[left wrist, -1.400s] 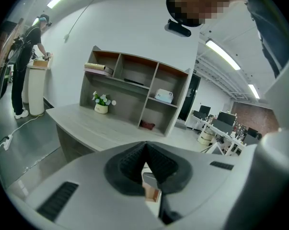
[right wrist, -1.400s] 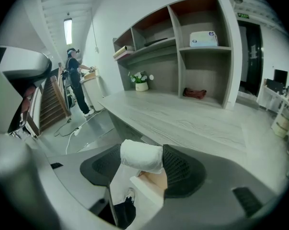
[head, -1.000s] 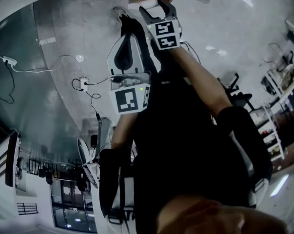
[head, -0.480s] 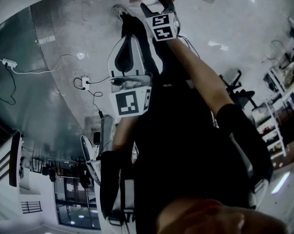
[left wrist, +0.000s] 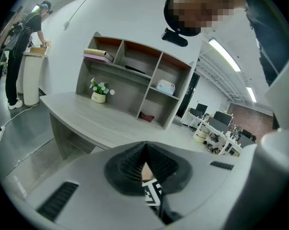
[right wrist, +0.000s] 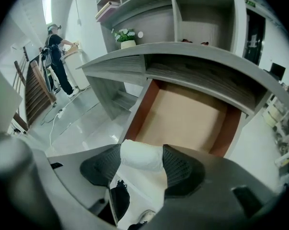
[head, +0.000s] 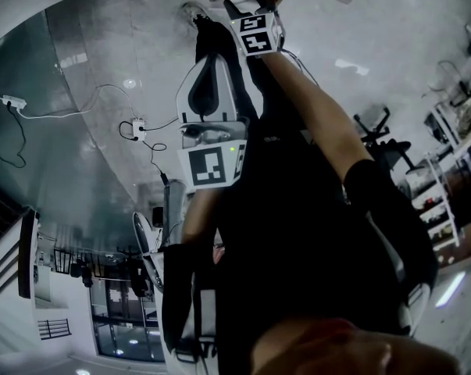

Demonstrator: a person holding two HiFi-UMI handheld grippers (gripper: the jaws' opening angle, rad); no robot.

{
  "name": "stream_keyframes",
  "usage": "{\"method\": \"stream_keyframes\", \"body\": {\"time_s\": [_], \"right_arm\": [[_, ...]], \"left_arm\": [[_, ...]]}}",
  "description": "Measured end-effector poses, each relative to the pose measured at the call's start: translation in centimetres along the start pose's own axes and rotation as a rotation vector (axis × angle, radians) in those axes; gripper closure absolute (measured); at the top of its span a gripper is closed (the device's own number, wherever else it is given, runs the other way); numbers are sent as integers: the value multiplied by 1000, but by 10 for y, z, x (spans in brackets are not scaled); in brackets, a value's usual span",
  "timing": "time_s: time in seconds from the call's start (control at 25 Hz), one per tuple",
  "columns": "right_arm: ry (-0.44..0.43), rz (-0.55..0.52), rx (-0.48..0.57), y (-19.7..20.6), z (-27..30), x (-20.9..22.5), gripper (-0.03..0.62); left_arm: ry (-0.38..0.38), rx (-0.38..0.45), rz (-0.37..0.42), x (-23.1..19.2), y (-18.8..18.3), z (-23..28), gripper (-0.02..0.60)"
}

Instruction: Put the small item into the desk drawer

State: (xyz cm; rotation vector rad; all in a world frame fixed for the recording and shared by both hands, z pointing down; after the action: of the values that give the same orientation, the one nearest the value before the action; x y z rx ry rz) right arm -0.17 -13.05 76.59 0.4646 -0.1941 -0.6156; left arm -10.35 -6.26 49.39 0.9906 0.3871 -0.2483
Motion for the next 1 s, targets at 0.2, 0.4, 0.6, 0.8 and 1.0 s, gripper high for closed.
{"method": "stream_keyframes", "body": {"time_s": [0.2, 0.4, 0.6, 0.8, 1.0], "right_arm": [[14, 31, -18, 5, 9, 3, 324], [25, 76, -49, 13, 21, 4, 324], [41, 97, -70, 19, 30, 9, 324], [49, 99, -90, 23, 41, 11, 324], [47, 106, -109, 25, 48, 9, 324]], "left_arm": [[0, -5, 3, -7, 2, -1, 583], [-2, -18, 31, -13, 4, -1, 583], [5, -23, 34, -14, 5, 3, 583], [3, -32, 26, -19, 7, 6, 583], [-6, -40, 24, -25, 8, 7, 583]]}}
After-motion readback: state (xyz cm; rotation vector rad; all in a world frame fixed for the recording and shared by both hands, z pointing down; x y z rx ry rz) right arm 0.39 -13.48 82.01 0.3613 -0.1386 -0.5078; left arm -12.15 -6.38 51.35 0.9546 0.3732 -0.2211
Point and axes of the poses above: the fingertips, and each gripper's own axes: z forward along the fingers, x to its right, y out of its underside, the point moved 5 cm from there along -z, backward along the fingers, and after that the axes turned 4 degrees about -z, right-handed, at the moved point
